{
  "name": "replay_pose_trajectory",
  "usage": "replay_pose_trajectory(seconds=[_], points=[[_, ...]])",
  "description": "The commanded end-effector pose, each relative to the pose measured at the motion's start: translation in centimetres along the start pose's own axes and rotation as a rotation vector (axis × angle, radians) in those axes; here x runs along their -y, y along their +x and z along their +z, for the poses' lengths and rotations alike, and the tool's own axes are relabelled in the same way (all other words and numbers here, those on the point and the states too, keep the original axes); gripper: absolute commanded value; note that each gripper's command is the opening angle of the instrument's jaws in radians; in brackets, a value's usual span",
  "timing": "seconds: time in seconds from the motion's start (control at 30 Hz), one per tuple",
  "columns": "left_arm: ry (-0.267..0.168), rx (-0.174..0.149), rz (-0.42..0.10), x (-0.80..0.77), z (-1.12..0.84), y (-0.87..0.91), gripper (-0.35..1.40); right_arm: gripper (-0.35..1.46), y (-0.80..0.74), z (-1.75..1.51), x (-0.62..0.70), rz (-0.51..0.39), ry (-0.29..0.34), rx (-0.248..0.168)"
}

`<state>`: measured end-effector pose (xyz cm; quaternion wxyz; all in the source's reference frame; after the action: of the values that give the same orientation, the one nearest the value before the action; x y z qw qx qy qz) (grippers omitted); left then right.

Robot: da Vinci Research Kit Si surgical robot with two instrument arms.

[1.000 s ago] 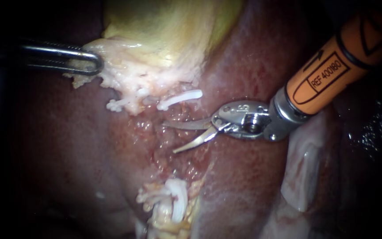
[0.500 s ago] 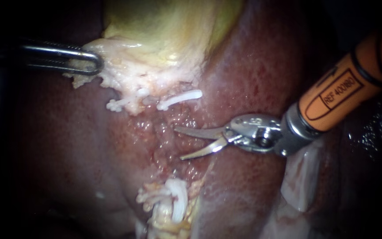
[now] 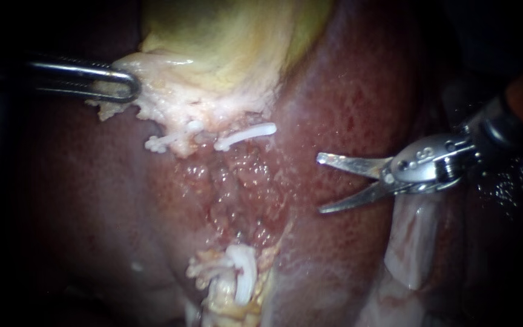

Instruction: Go back from the cut right tube

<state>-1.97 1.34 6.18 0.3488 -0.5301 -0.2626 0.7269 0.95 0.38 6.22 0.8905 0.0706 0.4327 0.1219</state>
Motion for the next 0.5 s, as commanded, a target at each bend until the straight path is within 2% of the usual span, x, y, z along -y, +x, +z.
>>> replay_pose_trajectory(seconds=[0.03, 0.13, 0.3, 0.5], points=[[-0.001, 0.0, 0.0, 0.0, 0.0, 0.0, -0.35, 1.43, 0.03, -0.02, 0.0, -0.004, -0.019, 0.016], [0.0, 0.0, 0.0, 0.0, 0.01, 0.0, -0.35, 1.43, 0.06, -0.07, -0.01, -0.001, -0.023, 0.023], [0.006, -0.001, 0.015, 0.0, 0.08, -0.06, -0.35, 1.43, 0.04, -0.09, -0.02, -0.003, 0.014, 0.01], [0.006, -0.001, 0.027, 0.02, 0.34, -0.25, -0.35, 1.43, 0.04, -0.09, -0.02, -0.004, 0.014, 0.01]])
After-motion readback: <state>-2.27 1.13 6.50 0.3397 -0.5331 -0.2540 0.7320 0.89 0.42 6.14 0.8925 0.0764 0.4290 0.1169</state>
